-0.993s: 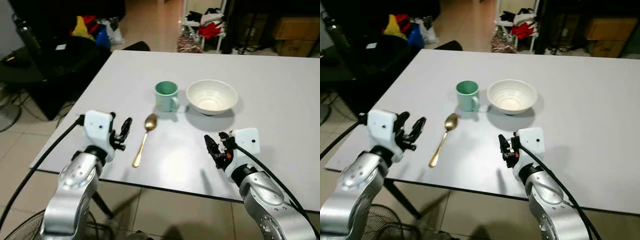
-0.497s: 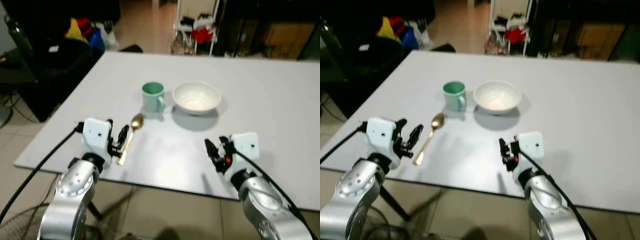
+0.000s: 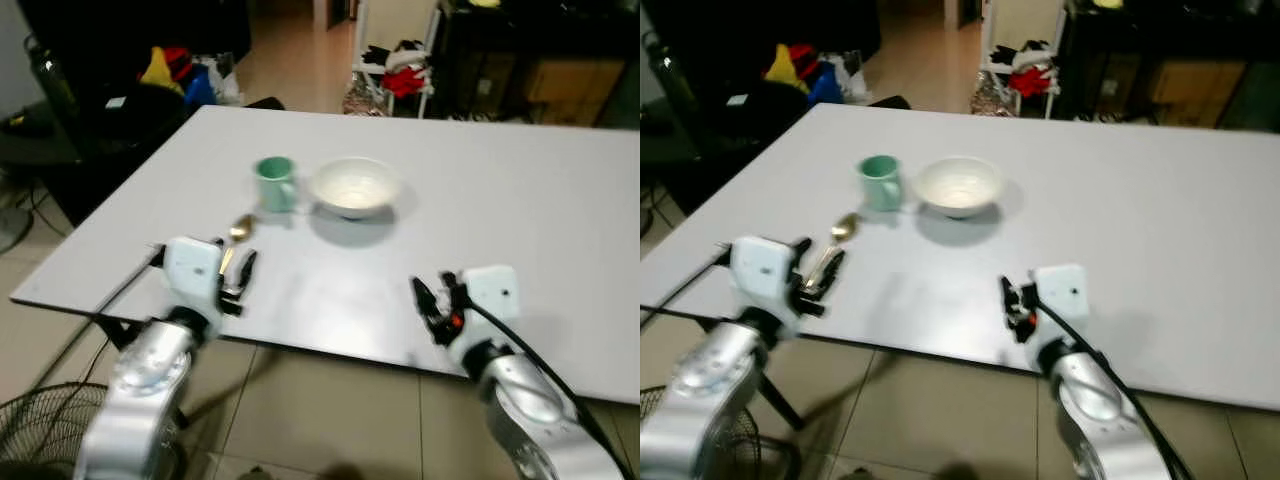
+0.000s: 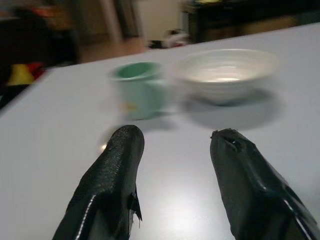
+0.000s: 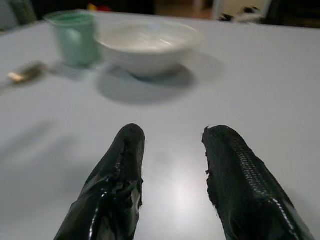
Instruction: Setting the table
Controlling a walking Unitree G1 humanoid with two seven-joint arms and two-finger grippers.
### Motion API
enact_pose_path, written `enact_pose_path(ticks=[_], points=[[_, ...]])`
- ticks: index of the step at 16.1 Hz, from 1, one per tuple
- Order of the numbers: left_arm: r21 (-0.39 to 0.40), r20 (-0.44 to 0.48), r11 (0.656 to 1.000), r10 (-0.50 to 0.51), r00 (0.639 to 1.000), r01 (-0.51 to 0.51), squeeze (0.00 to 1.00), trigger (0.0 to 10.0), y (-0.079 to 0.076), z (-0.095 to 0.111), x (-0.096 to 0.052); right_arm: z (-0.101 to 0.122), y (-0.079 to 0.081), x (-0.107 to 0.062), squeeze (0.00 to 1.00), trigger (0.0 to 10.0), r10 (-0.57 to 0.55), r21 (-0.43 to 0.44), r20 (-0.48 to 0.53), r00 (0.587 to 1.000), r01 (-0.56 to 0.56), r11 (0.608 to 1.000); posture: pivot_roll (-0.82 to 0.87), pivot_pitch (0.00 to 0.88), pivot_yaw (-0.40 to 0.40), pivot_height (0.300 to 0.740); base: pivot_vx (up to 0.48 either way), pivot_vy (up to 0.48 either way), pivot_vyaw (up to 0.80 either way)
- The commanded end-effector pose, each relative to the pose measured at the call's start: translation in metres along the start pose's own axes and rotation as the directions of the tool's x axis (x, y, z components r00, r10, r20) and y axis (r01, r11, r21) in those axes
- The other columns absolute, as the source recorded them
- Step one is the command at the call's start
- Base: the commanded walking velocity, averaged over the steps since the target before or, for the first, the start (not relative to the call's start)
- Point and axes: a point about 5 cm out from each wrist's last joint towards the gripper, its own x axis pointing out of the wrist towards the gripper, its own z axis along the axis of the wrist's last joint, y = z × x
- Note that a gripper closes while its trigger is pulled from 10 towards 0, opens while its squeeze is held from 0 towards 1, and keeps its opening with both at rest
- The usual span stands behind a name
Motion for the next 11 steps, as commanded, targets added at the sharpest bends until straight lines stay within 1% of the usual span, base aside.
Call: enact_pose_path(ticks=[1, 3, 5, 9, 11], points=[[0.021, 0.006, 1.000, 0.011, 1.000, -0.011, 0.07, 10.0, 0.0048, 0.0019, -0.0007, 0.0013, -0.0022, -0.0001, 0.00, 10.0, -0.019, 0.004, 0.001, 1.000, 0.019, 1.000, 0.08, 0.000, 0.072, 0.740, 0.000, -0.322, 0.00], [0.019, 0.006, 1.000, 0.008, 1.000, -0.009, 0.07, 10.0, 0.0042, 0.0021, -0.0014, 0.0021, -0.0014, -0.0006, 0.00, 10.0, 0.001, 0.036, 0.004, 1.000, -0.001, 0.999, 0.08, 0.000, 0.071, 0.740, 0.000, -0.324, 0.00], [0.017, 0.004, 1.000, 0.011, 1.000, -0.011, 0.06, 10.0, 0.0048, 0.0018, -0.0019, 0.0043, -0.0008, -0.0002, 0.00, 10.0, -0.006, 0.032, 0.028, 1.000, 0.005, 0.999, 0.09, 0.000, 0.069, 0.740, 0.000, -0.324, 0.00], [0.002, -0.003, 1.000, 0.006, 1.000, -0.006, 0.02, 10.0, 0.0049, 0.0011, -0.0017, 0.0029, -0.0030, 0.0000, 0.00, 10.0, -0.022, 0.063, 0.013, 1.000, 0.021, 0.998, 0.09, 0.000, 0.069, 0.740, 0.000, -0.322, 0.00], [0.008, -0.002, 1.000, 0.014, 1.000, -0.014, 0.02, 10.0, 0.0057, 0.0014, -0.0017, 0.0014, -0.0048, -0.0001, 0.00, 10.0, -0.030, 0.077, -0.003, 1.000, 0.031, 0.997, 0.09, 0.000, 0.071, 0.740, 0.000, -0.322, 0.00]])
